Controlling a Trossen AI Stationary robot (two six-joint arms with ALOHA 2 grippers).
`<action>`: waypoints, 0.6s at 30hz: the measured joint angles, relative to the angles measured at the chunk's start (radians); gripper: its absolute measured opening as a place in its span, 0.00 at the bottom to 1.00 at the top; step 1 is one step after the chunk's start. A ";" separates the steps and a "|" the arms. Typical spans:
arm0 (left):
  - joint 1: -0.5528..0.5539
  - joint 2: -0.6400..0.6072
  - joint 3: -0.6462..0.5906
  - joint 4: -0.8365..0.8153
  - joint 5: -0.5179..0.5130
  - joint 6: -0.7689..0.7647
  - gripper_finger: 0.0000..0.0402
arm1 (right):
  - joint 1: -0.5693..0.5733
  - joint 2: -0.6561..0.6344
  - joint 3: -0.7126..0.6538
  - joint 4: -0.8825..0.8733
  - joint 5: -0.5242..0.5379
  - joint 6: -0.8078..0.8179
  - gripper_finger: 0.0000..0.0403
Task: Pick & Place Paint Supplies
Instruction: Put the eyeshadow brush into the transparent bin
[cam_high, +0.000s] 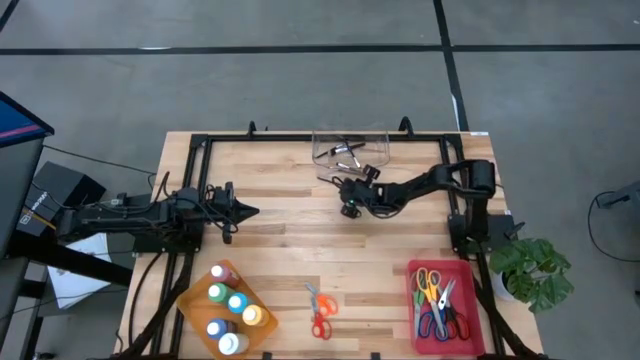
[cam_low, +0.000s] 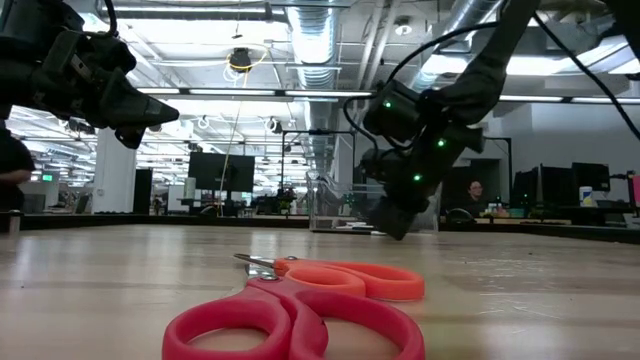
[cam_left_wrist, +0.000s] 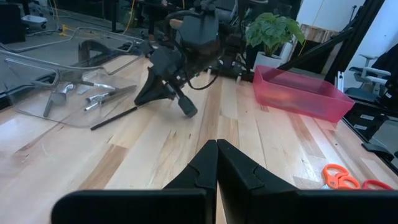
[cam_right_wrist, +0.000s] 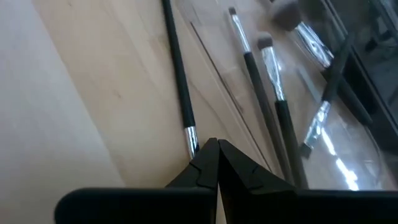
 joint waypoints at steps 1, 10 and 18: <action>0.000 0.000 0.000 0.000 0.000 0.000 0.00 | 0.006 0.008 0.003 0.006 -0.005 0.000 0.00; 0.000 0.000 0.000 0.000 0.000 0.000 0.00 | 0.138 -0.107 0.000 -0.126 -0.090 0.059 0.00; 0.000 0.000 0.000 0.000 0.000 0.000 0.00 | 0.269 -0.226 0.001 -0.238 -0.088 0.246 0.00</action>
